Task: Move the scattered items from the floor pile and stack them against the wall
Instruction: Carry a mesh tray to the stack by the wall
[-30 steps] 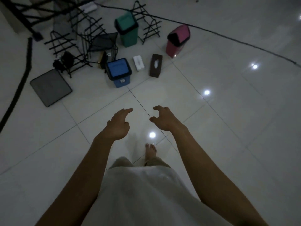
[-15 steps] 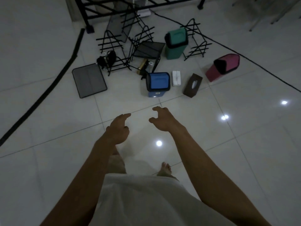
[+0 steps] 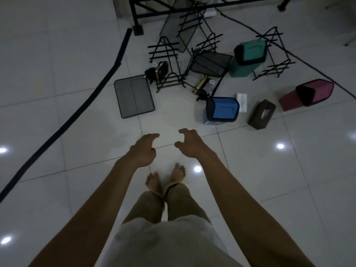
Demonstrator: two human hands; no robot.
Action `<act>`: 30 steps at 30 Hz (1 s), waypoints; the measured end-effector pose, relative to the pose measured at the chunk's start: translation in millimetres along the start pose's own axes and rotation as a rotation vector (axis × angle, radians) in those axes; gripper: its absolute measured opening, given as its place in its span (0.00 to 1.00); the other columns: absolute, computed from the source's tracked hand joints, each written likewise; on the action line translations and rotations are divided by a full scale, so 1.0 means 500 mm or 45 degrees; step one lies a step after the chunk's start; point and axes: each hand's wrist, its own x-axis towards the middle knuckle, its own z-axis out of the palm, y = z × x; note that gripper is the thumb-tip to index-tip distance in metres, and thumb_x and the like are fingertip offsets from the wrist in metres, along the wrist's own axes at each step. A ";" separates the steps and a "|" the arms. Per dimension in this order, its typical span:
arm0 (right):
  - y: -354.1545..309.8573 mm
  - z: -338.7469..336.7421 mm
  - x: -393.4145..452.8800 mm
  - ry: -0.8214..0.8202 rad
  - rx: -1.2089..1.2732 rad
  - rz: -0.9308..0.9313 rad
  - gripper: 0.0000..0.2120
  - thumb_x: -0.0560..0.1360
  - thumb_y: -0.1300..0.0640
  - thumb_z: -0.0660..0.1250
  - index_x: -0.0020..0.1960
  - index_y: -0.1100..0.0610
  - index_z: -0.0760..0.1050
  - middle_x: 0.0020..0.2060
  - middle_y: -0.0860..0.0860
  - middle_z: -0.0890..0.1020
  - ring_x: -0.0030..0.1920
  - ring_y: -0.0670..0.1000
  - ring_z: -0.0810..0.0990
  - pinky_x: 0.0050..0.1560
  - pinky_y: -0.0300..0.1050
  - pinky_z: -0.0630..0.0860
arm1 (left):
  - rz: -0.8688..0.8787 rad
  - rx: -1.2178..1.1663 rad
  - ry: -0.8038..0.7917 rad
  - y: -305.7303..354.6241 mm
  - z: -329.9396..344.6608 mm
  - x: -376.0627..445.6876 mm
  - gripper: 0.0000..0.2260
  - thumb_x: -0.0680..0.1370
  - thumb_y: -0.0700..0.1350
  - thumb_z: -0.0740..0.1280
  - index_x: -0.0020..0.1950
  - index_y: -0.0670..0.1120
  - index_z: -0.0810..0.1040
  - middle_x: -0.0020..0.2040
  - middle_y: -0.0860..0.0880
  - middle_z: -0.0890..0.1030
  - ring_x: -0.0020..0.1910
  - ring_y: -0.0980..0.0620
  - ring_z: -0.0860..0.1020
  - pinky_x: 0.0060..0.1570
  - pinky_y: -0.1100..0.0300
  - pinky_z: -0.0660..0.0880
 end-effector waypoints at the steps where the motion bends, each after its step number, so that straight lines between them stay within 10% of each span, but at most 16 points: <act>1: -0.005 0.002 0.029 -0.013 -0.029 -0.009 0.30 0.79 0.50 0.64 0.77 0.54 0.57 0.73 0.59 0.59 0.71 0.59 0.64 0.71 0.54 0.64 | -0.009 0.005 -0.010 -0.011 -0.002 0.023 0.27 0.80 0.36 0.57 0.77 0.52 0.57 0.78 0.48 0.56 0.75 0.48 0.57 0.75 0.49 0.55; 20: 0.090 0.362 0.836 -0.011 -0.403 -0.168 0.26 0.80 0.51 0.63 0.75 0.55 0.60 0.73 0.59 0.60 0.70 0.60 0.62 0.69 0.55 0.65 | -0.116 0.131 -0.009 -0.600 0.076 0.701 0.25 0.80 0.35 0.59 0.76 0.47 0.60 0.76 0.43 0.58 0.75 0.46 0.58 0.74 0.53 0.55; 30: 0.133 0.491 1.193 -0.025 -0.864 -0.228 0.31 0.80 0.51 0.61 0.78 0.55 0.54 0.76 0.59 0.50 0.75 0.62 0.52 0.73 0.58 0.57 | -0.187 0.752 0.038 -0.731 0.096 1.024 0.28 0.81 0.44 0.60 0.78 0.51 0.51 0.78 0.43 0.40 0.76 0.37 0.38 0.74 0.39 0.47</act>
